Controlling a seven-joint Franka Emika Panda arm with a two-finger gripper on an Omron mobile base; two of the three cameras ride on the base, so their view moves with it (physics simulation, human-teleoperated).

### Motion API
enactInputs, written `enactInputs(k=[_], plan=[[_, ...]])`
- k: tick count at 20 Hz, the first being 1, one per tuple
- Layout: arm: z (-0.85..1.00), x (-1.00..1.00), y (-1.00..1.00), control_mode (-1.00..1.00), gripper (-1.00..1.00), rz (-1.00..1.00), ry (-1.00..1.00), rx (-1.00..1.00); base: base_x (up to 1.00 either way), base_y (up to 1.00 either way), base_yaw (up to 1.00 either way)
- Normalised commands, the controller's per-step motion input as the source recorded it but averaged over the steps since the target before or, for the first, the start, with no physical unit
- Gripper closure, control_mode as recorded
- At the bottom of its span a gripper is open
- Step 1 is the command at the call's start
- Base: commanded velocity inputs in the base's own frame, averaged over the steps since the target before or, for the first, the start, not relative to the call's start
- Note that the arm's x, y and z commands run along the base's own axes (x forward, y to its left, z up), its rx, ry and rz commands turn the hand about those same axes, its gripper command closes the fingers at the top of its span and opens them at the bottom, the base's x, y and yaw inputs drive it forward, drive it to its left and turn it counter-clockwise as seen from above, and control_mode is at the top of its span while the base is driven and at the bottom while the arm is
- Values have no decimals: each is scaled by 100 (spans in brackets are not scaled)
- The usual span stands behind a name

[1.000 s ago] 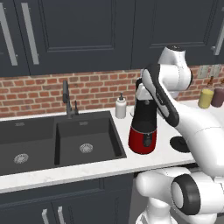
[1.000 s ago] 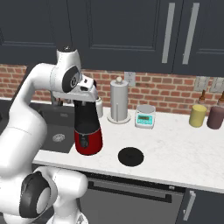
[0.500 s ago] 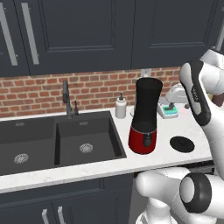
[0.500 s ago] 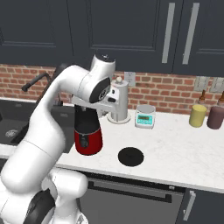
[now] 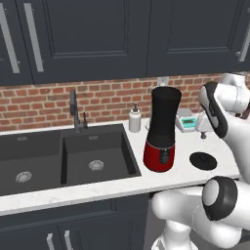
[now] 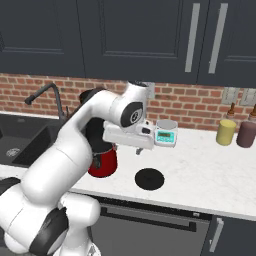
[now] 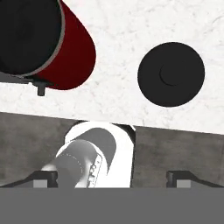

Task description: Close the lid blender by securely placing the lid on top.

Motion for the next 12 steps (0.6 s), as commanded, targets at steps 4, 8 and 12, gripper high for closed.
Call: enactInputs(k=[4,8,12], plan=[[-52,-3,-24,-100,-100,0,33,-1,0,0,0],[-61,0,-27,-100,-100,1,2,0,0,0,0],[-77,28,-22,-100,-100,0,-3,0,0,0,0]])
